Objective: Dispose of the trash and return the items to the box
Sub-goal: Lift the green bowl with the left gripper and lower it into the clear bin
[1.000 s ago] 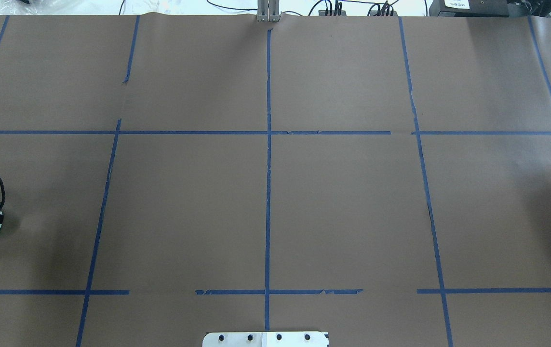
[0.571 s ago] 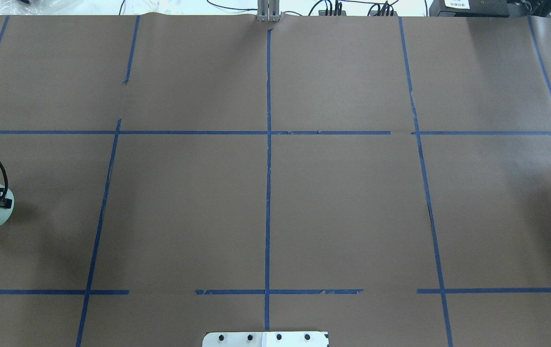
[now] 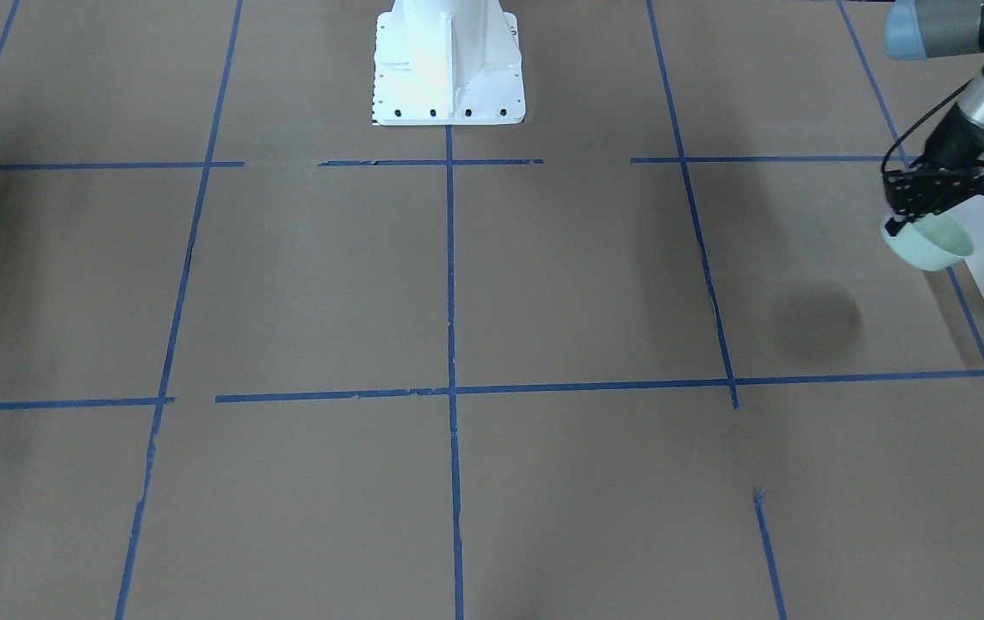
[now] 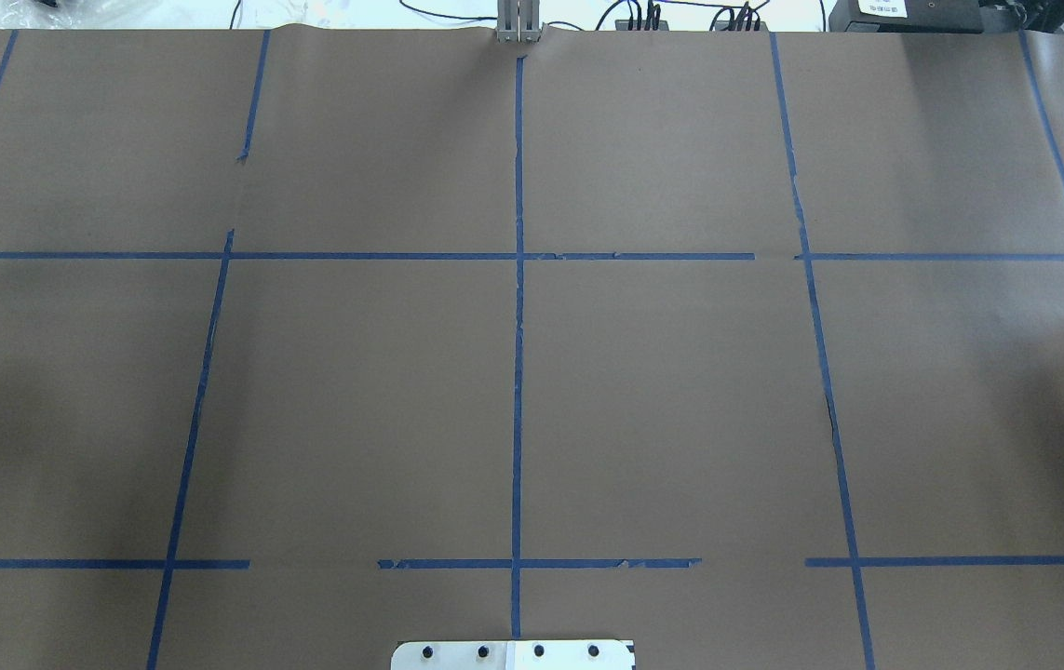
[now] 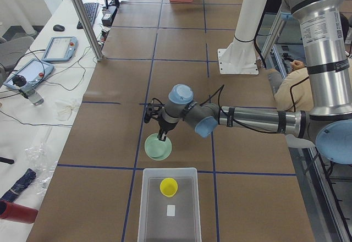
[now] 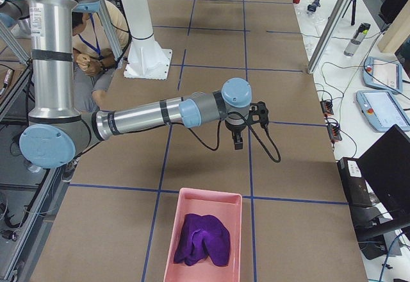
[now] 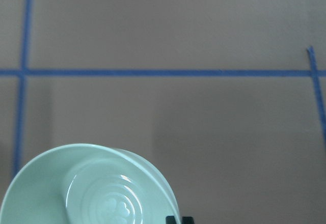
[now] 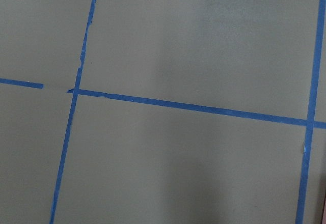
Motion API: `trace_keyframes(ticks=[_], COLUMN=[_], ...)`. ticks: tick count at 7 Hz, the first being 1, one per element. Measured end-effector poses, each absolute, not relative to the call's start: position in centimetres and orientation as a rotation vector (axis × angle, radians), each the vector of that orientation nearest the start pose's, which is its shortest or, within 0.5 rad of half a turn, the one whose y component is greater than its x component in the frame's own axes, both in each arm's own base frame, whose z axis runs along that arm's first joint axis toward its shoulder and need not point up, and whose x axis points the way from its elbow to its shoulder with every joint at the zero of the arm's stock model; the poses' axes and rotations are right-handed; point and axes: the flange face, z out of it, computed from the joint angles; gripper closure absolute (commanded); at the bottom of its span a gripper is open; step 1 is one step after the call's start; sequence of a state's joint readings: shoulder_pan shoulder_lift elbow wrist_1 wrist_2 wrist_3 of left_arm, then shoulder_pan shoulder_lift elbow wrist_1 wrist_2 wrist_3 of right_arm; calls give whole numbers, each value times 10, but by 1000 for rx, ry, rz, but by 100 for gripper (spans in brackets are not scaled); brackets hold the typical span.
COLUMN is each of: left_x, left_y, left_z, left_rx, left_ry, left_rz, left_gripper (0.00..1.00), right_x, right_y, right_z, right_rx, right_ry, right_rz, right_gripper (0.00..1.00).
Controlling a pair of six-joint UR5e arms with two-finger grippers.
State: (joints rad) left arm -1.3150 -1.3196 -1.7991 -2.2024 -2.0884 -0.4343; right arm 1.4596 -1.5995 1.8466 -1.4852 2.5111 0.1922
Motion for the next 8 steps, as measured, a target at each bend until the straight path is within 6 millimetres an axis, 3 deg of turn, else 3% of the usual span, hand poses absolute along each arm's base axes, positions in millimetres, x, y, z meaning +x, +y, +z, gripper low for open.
trace_keyframes(ticks=[1,2,3,4,5,6,8], left_x=[-22,-51,-65,-69,-70,-68,-60], left_y=[-424,-417,-409,-405,-407,-412,-421], left_z=[635,683,734,768,790,798,796], left_rx=[418,396,331,277,239,219,206], left_ry=[569,474,413,393,390,408,482], left_rz=[27,69,91,94,87,72,48], left_gripper=[100,100,100,100,100,100,100], right_x=[-4,-5,-7,-8,-9,-9,-8], right_y=[-484,-484,-484,-484,-484,-482,-479], right_z=[514,514,514,515,516,518,522], right_rx=[160,158,154,151,149,145,138], right_ry=[-967,-970,-972,-972,-972,-972,-971], right_rz=[-85,-88,-90,-91,-91,-90,-87], right_gripper=[0,0,0,0,0,0,0])
